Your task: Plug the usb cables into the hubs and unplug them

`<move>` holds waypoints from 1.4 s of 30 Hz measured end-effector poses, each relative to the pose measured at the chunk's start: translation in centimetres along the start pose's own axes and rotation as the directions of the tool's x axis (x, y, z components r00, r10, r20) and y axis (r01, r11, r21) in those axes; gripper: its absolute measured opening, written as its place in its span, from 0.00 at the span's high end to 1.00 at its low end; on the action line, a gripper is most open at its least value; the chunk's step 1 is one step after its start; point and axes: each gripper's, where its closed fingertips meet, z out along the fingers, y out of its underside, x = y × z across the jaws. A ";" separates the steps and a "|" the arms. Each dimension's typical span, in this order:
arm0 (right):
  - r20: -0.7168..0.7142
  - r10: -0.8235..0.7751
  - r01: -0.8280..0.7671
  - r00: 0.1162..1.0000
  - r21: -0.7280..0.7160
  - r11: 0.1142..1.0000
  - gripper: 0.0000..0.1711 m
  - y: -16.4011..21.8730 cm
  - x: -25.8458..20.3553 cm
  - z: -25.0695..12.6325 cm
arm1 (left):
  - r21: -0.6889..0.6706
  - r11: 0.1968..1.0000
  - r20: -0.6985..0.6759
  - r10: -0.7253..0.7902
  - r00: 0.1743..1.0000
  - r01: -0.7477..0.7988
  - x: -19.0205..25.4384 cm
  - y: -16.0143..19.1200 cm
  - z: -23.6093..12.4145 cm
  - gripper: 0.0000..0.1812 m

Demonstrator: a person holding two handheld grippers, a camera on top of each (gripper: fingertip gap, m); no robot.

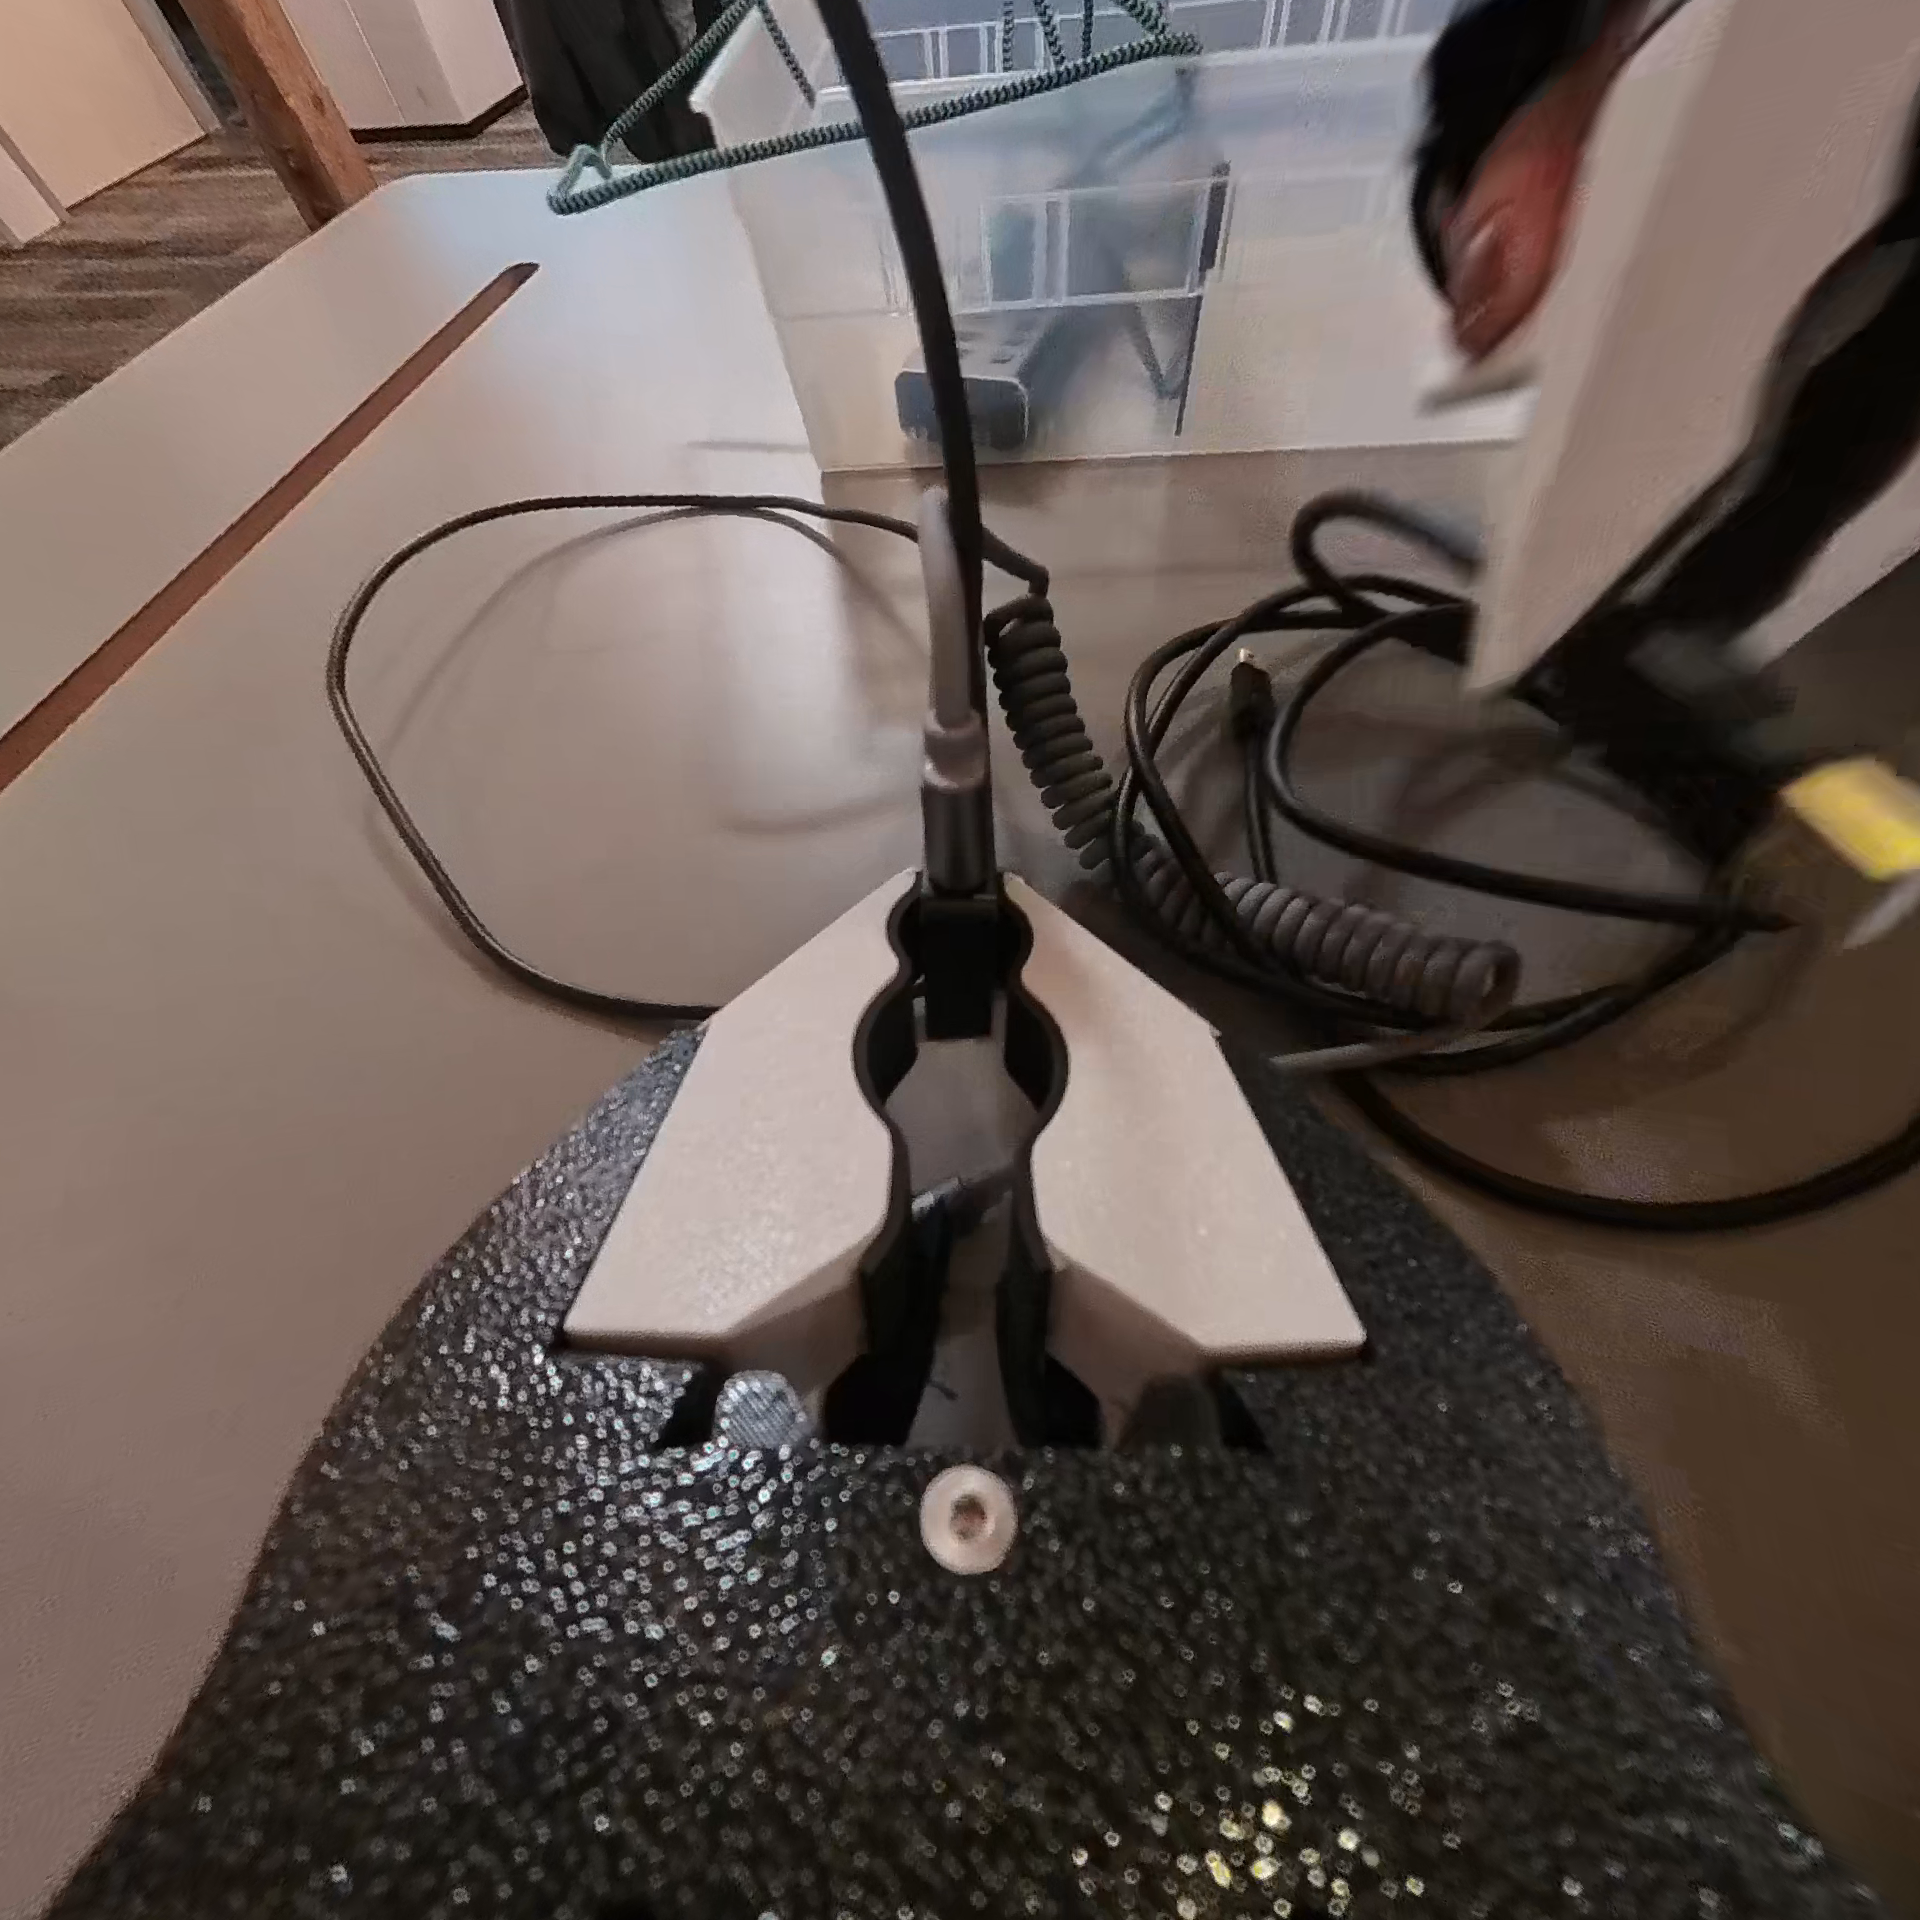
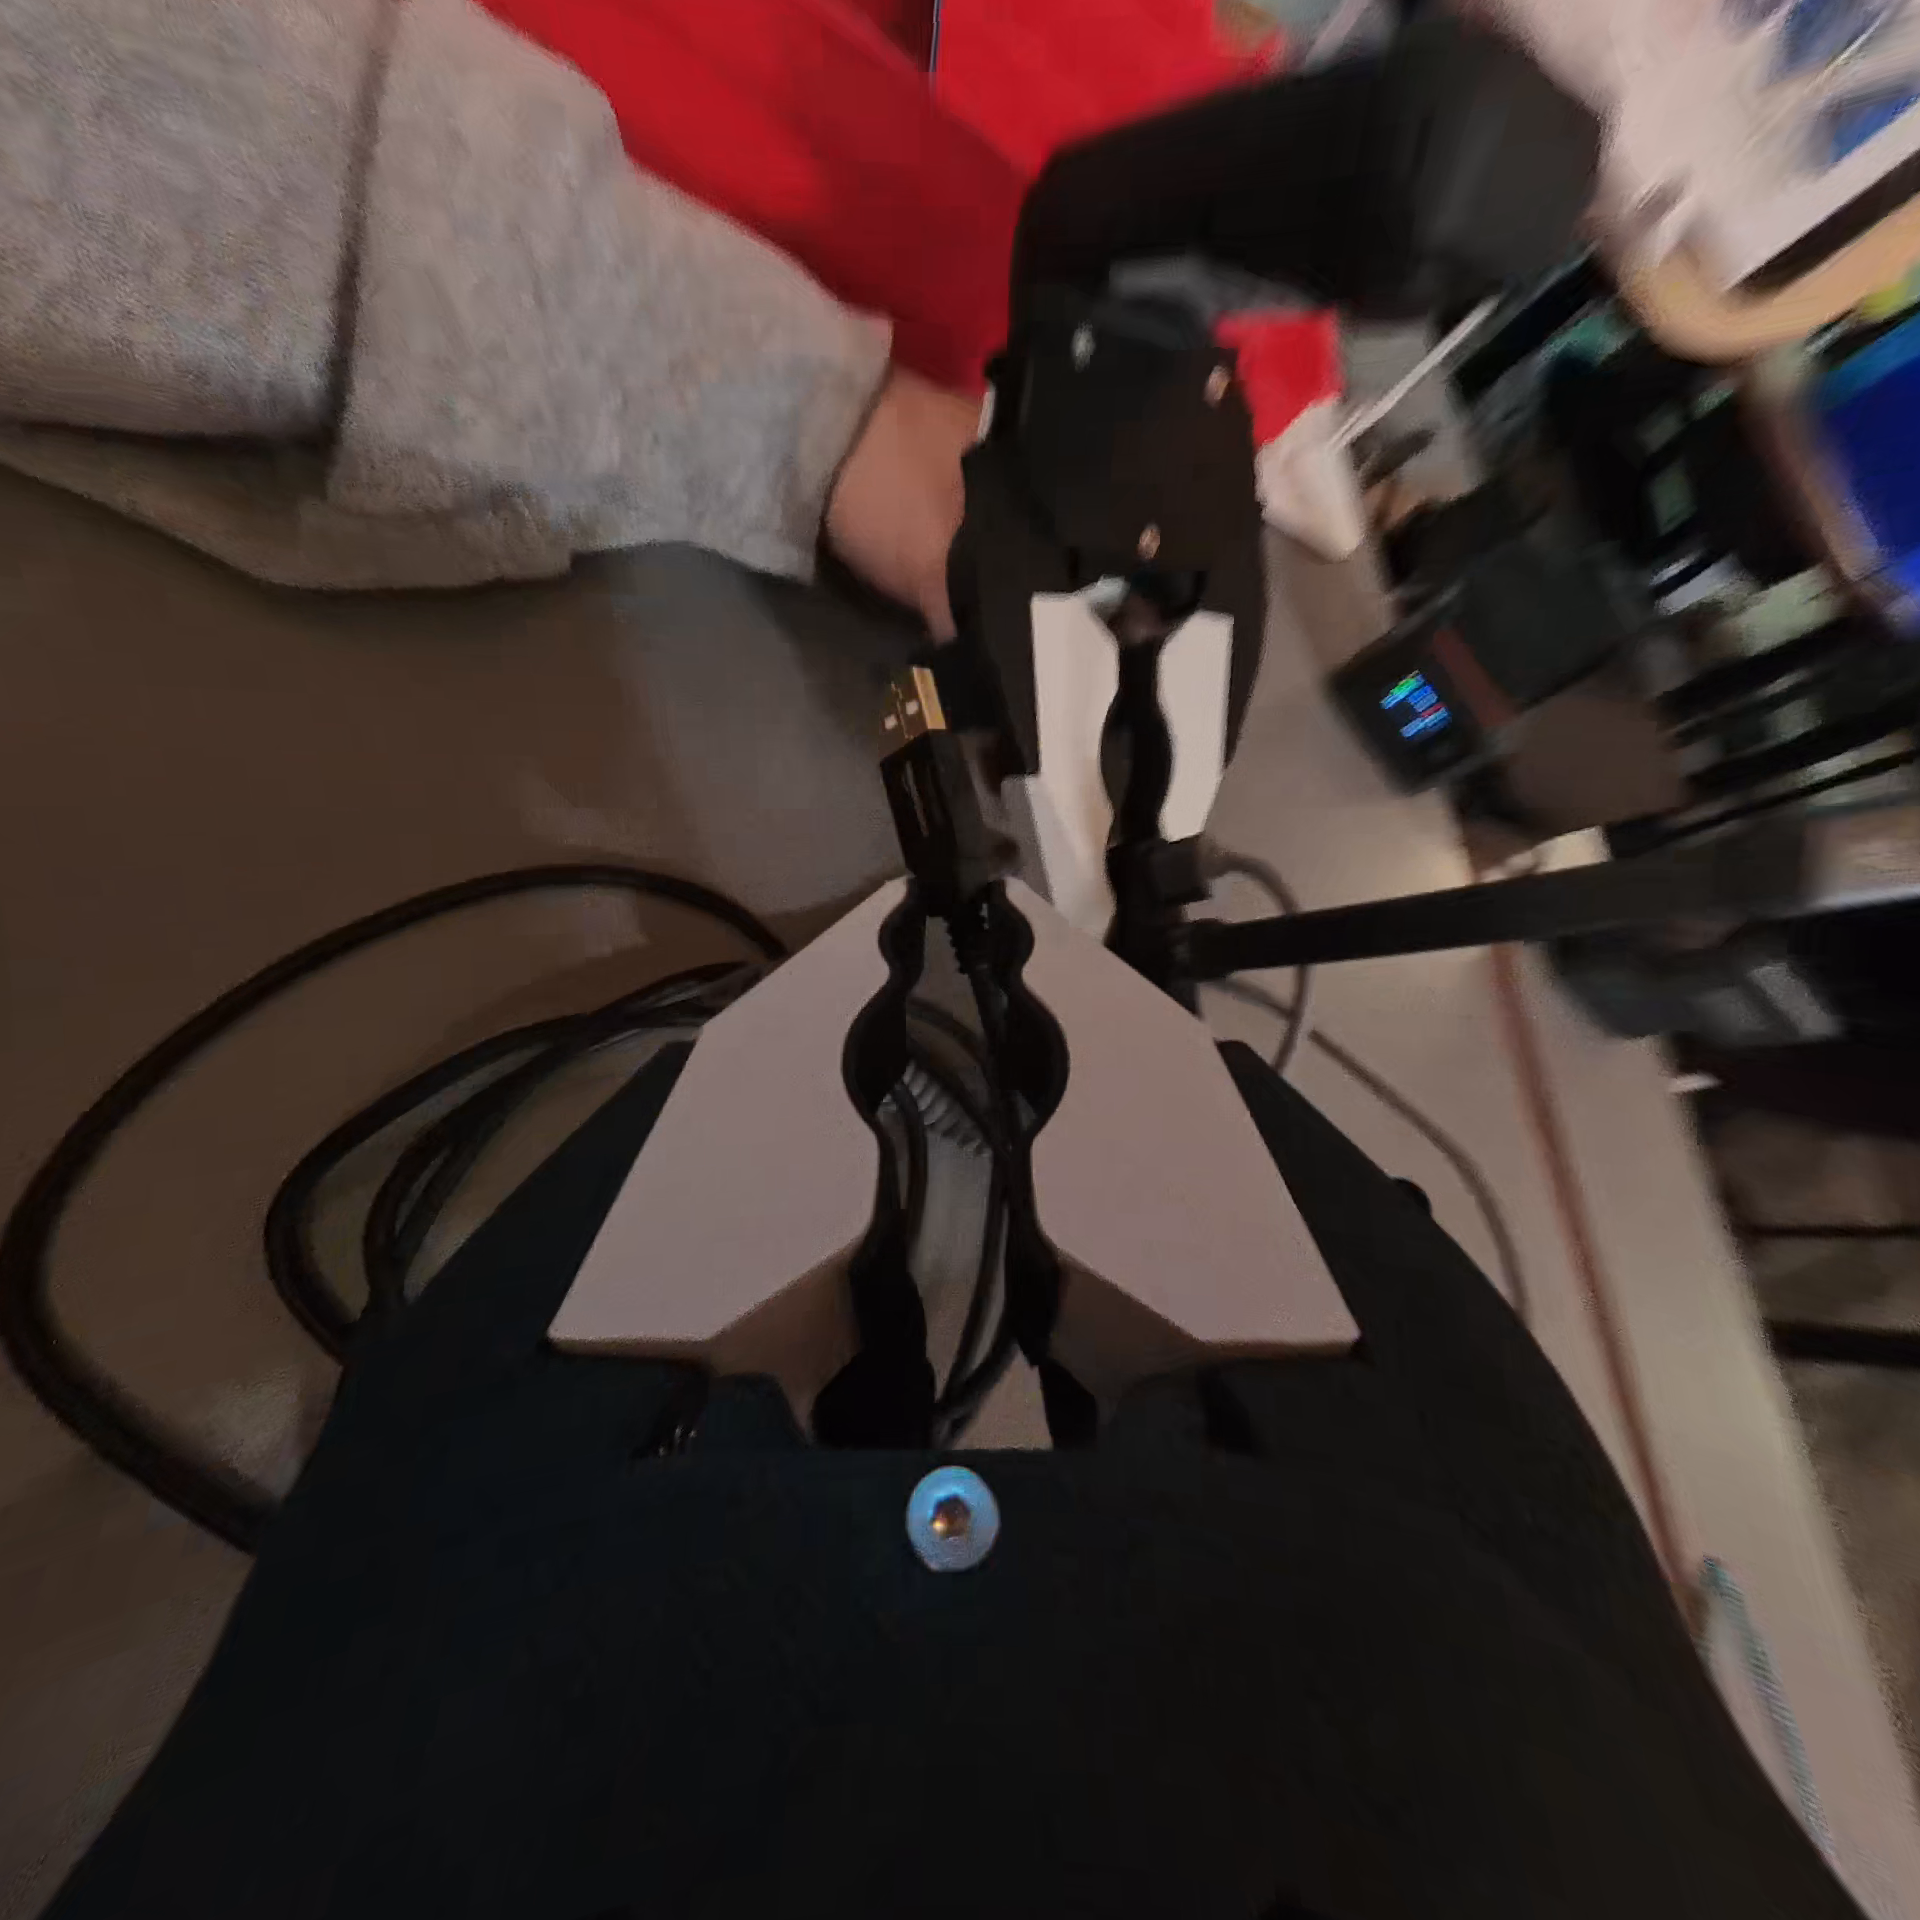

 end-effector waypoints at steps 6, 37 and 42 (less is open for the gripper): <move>-0.136 -0.089 0.099 0.987 0.072 0.992 0.94 -2.6 -0.2 -4.2 | 0.010 1.000 -0.006 -0.007 1.000 0.007 0.1 -0.1 -0.2 0.95; -0.016 0.305 -0.298 0.952 -0.270 0.916 0.85 5.8 -1.4 0.8 | -0.048 0.996 0.021 0.082 0.996 -0.081 0.5 0.5 0.8 0.95; -0.125 -0.212 0.160 0.969 -0.336 0.928 0.81 6.6 -1.2 0.2 | -0.051 0.995 0.017 0.082 0.996 -0.081 0.6 0.5 0.9 0.95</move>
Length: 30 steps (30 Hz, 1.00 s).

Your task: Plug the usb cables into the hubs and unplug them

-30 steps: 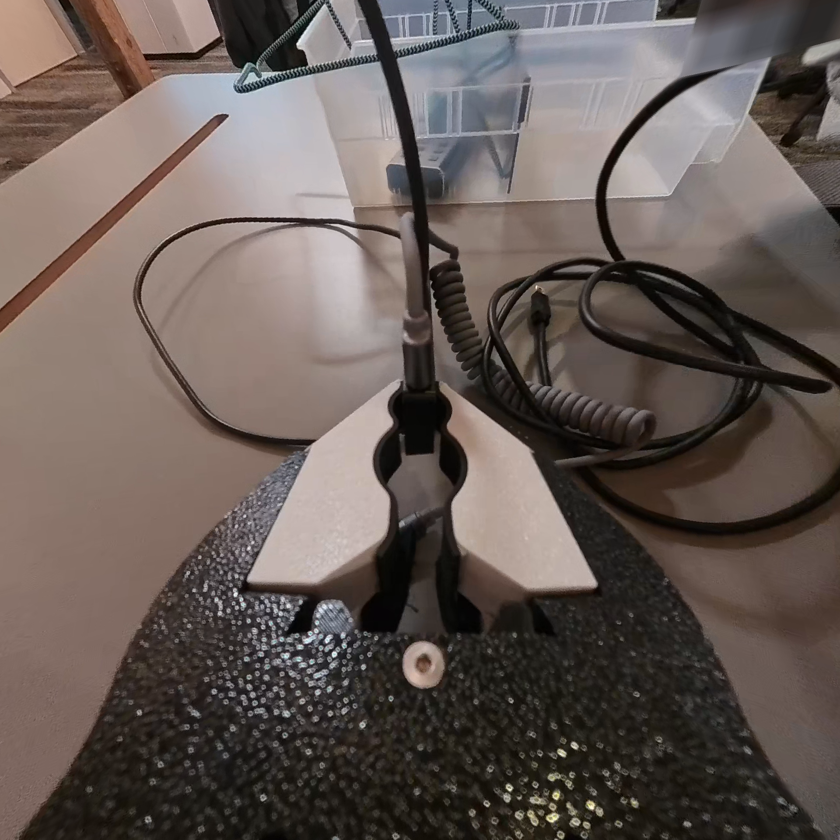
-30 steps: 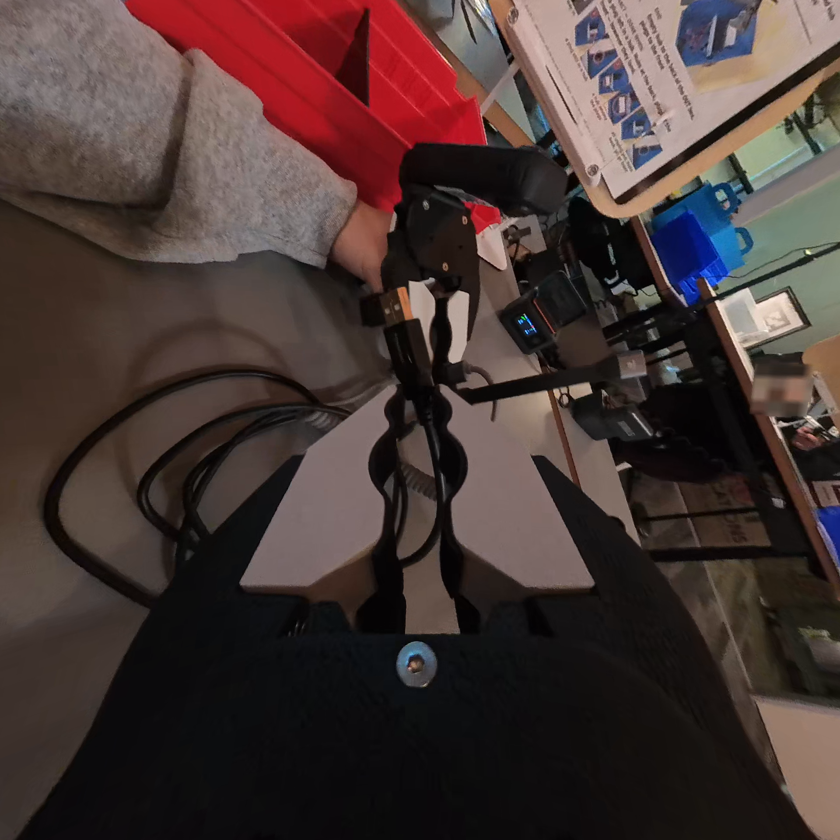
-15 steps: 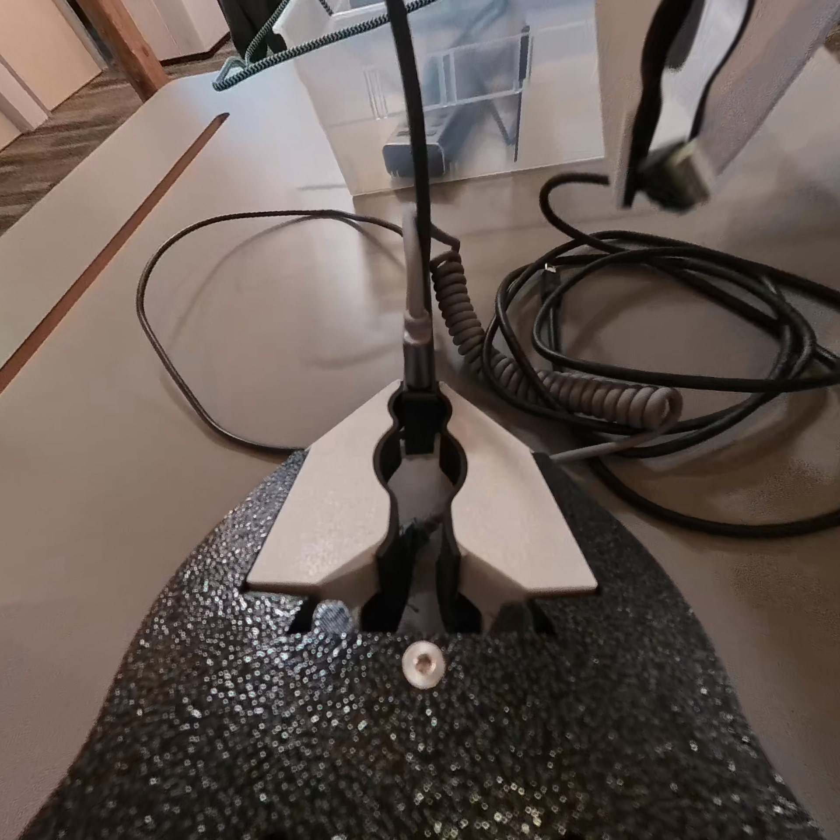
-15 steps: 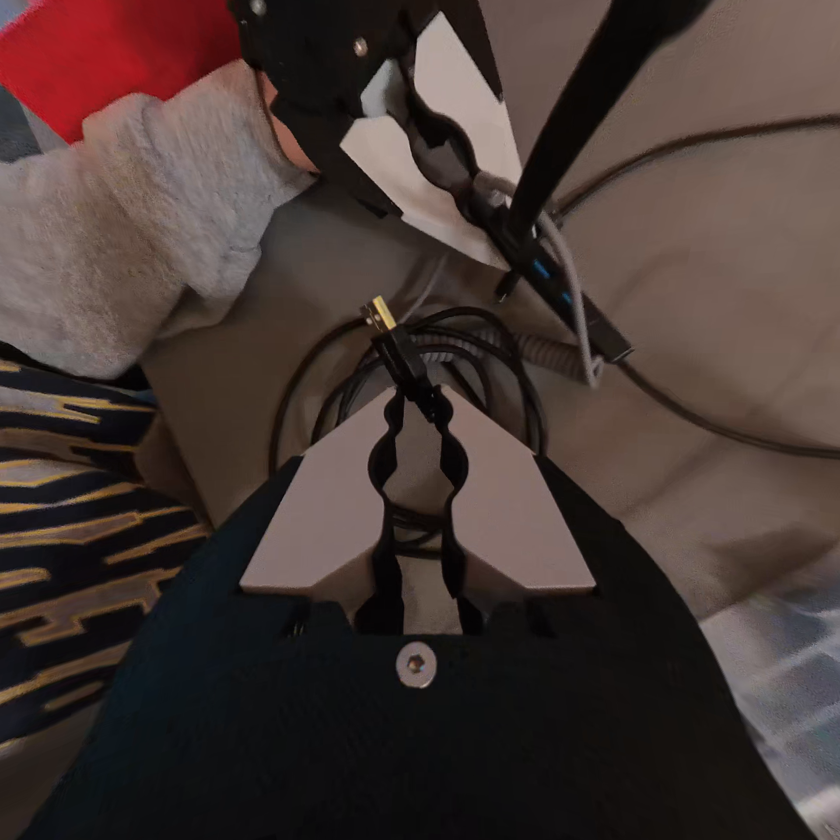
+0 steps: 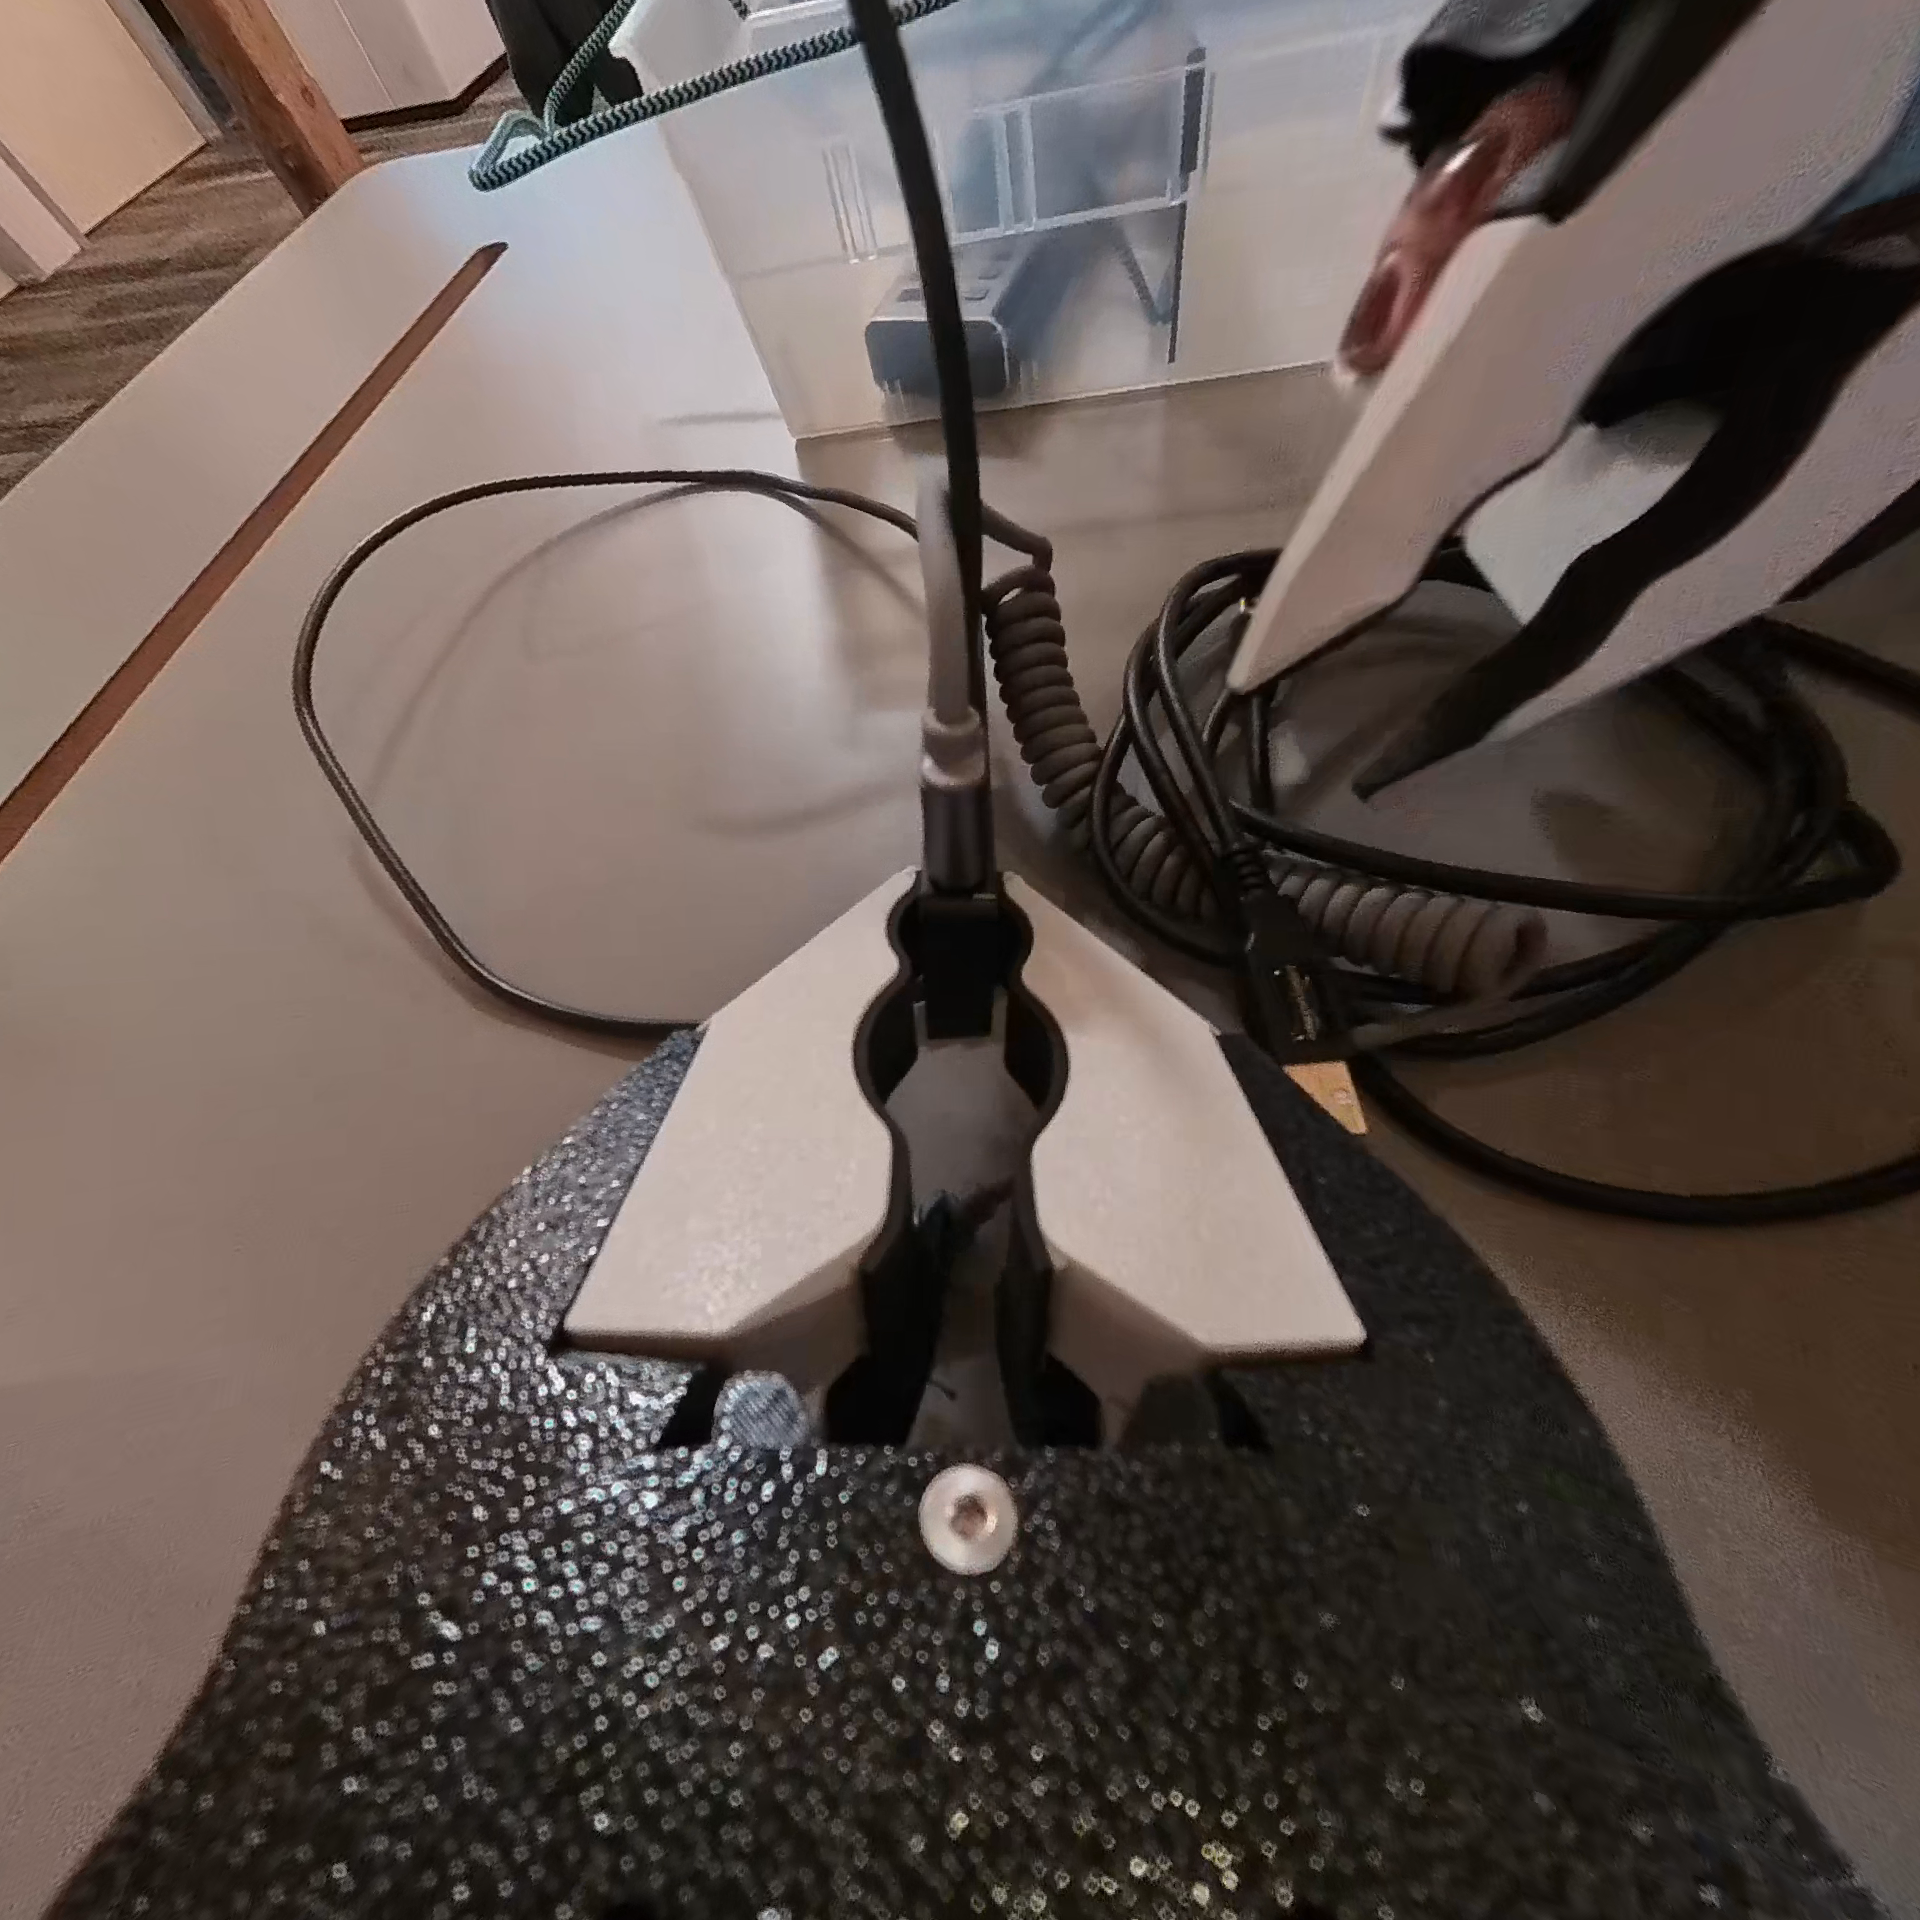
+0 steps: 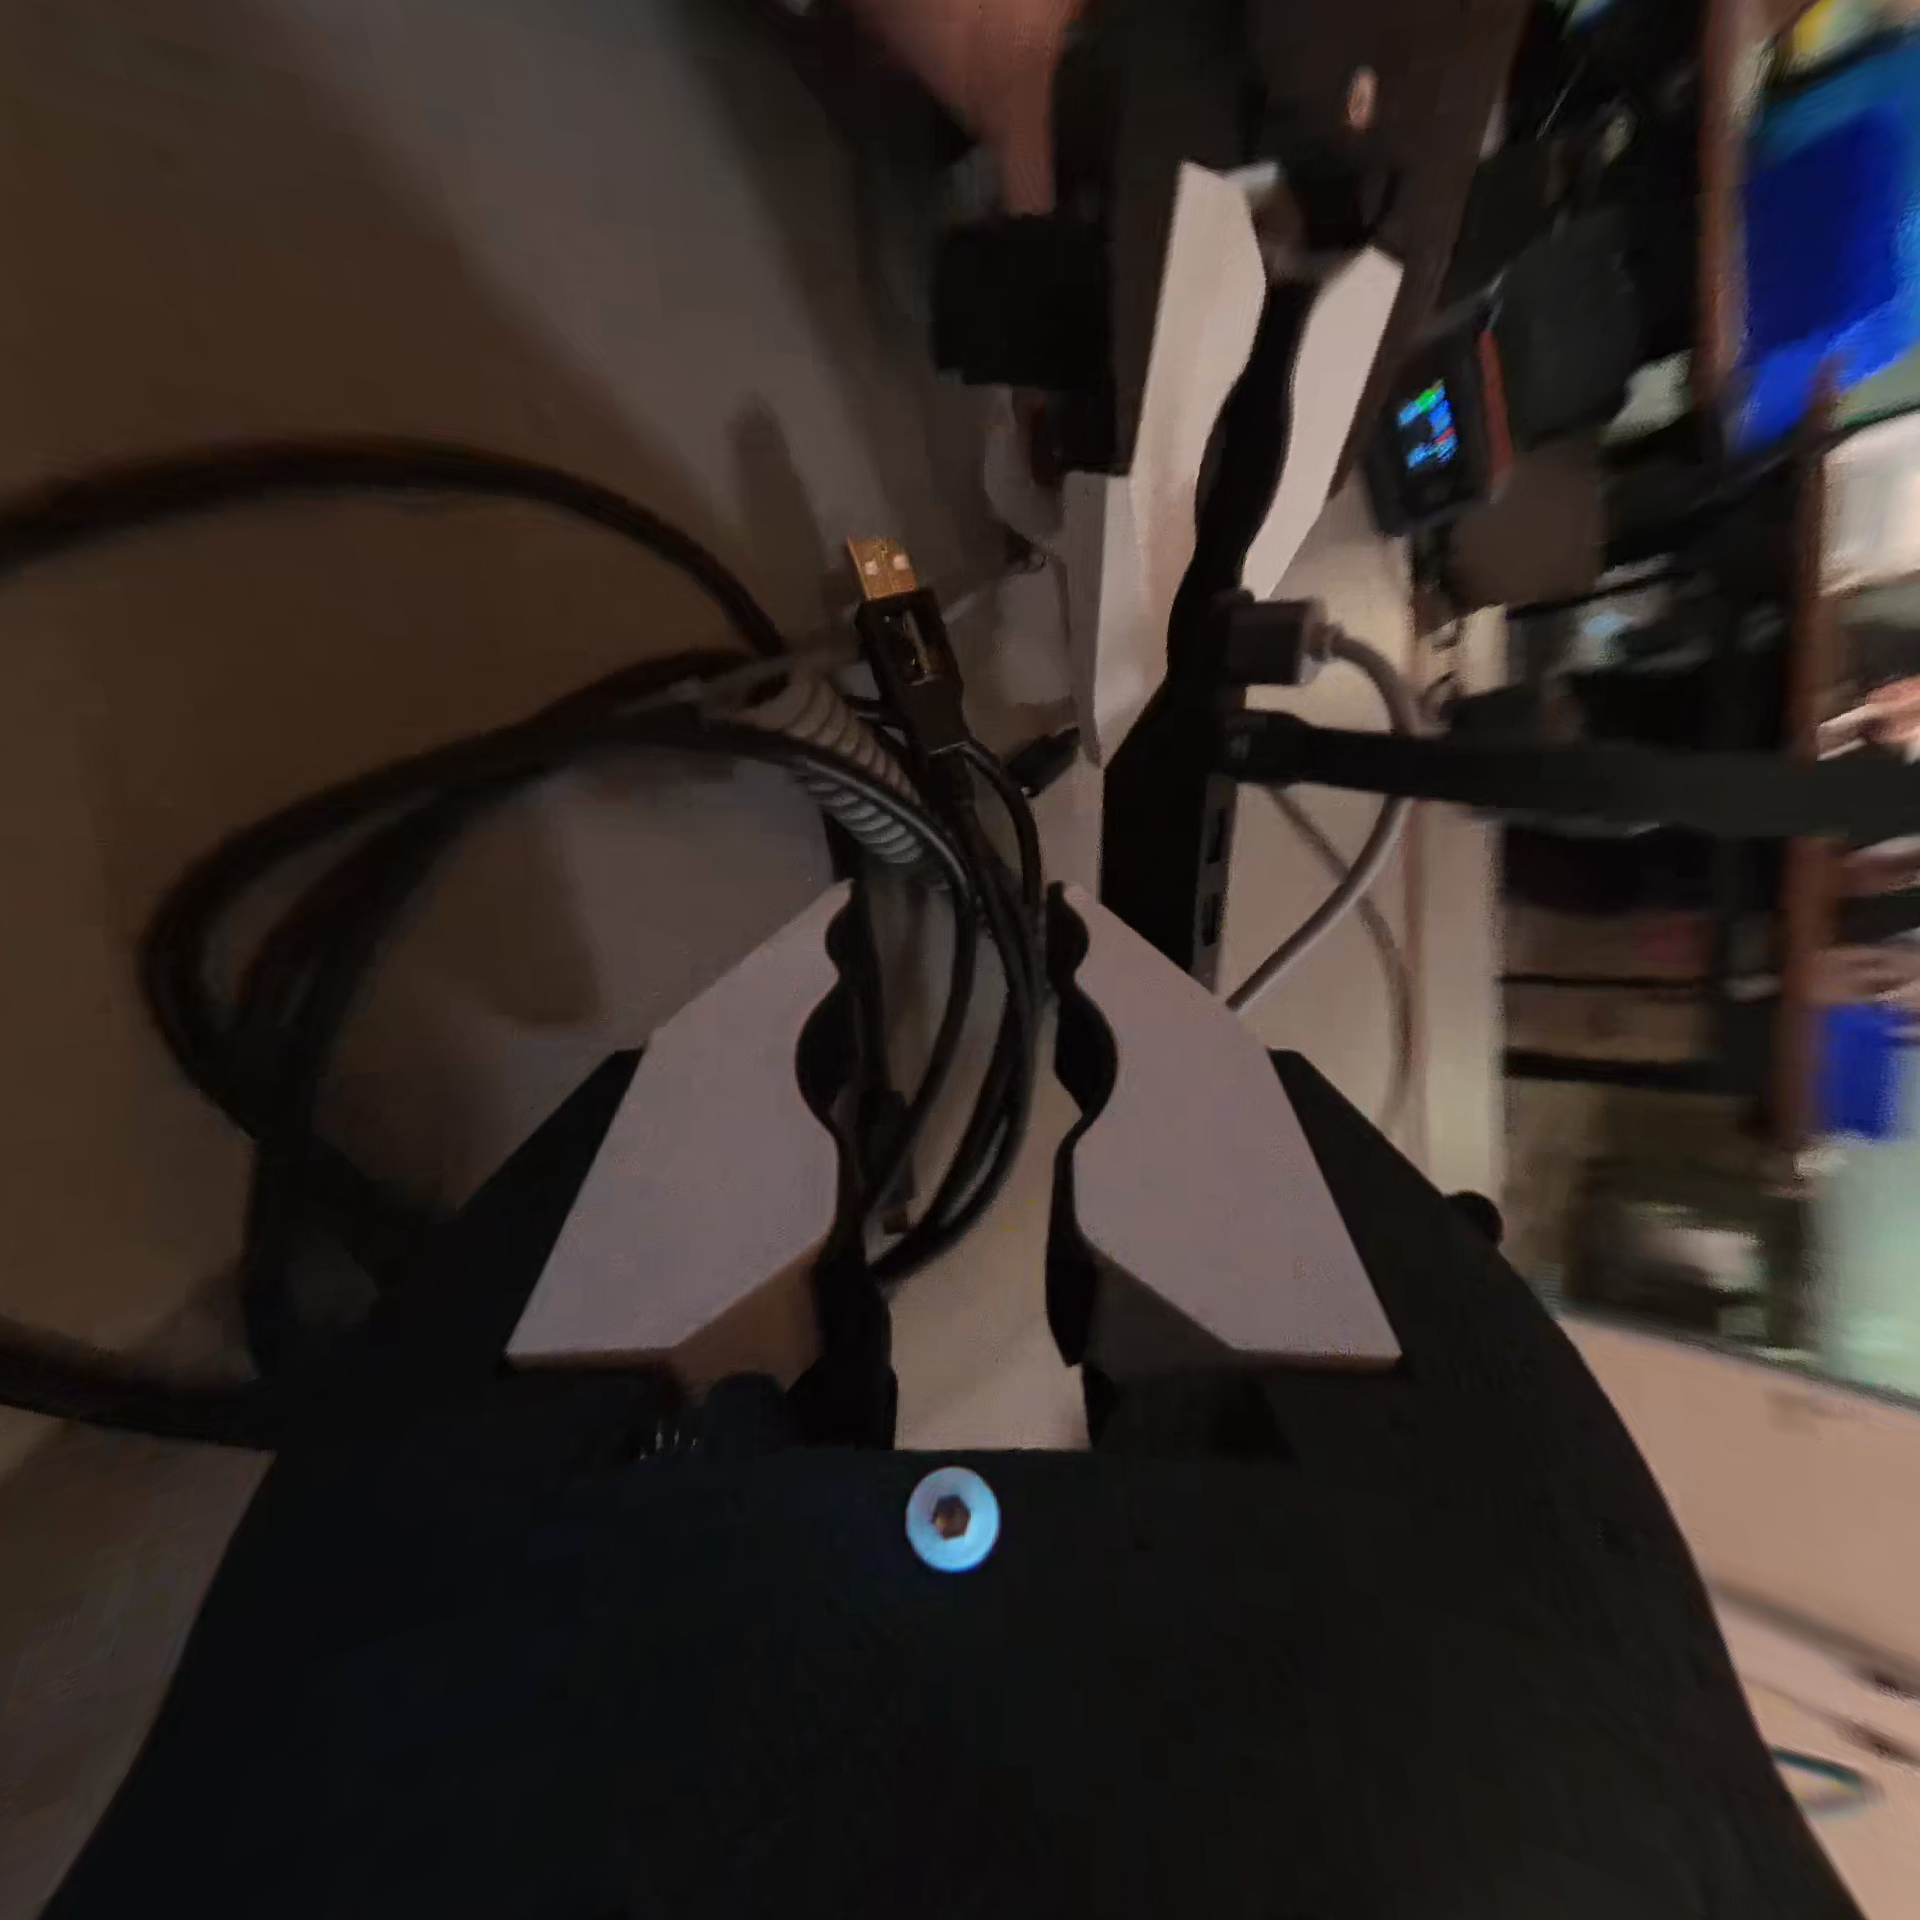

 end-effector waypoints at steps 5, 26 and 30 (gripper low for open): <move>-0.173 -0.313 0.319 0.934 0.011 0.948 0.91 -1.3 0.6 -0.3 | -0.004 1.000 -0.003 0.000 1.000 0.000 0.0 0.0 0.0 0.95; -0.001 -0.484 0.484 0.875 -0.023 0.875 0.89 -2.4 0.3 3.3 | -0.021 1.000 -0.017 -0.002 1.000 0.001 0.2 0.3 0.2 0.95; 0.050 -0.403 0.405 0.914 -0.028 0.914 0.88 -2.3 0.4 3.6 | -0.025 1.000 -0.020 -0.002 1.000 0.001 0.2 0.3 0.2 0.95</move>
